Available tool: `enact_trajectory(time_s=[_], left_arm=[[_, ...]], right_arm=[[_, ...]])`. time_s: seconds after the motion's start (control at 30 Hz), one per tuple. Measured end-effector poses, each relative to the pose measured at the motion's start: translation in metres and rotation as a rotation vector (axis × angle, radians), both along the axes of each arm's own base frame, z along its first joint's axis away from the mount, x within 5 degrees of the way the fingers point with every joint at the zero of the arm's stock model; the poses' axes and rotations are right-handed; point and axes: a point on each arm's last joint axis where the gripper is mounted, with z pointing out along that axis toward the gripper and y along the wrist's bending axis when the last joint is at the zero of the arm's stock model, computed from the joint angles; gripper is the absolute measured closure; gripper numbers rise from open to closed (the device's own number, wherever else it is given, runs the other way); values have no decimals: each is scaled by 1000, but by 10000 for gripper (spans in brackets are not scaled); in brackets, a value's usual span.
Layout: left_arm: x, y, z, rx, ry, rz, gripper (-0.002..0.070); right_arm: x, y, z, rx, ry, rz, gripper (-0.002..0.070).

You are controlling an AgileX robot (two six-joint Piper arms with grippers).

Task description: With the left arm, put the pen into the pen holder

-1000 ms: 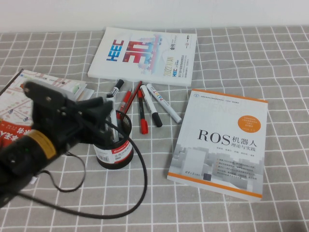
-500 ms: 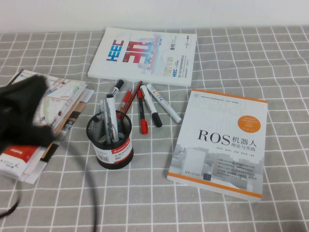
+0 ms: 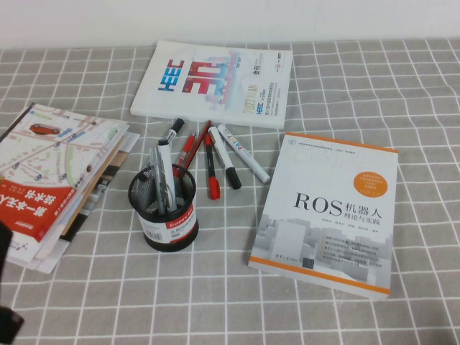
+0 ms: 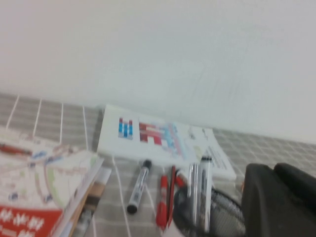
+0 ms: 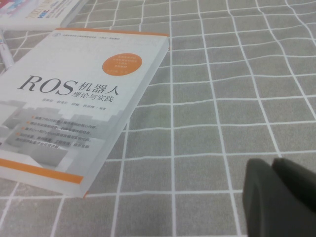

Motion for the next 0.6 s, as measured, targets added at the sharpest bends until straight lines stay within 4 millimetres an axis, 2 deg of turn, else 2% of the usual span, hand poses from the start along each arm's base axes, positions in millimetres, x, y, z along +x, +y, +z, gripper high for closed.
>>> enact_trajectory(time_s=[0.2, 0.6], left_arm=[[0, 2, -24, 4, 76, 16, 675], [-2, 4, -25, 31, 78, 39, 675]], right_arm=[[0, 0, 0, 0, 0, 0, 691], [0, 0, 0, 0, 0, 0, 691]])
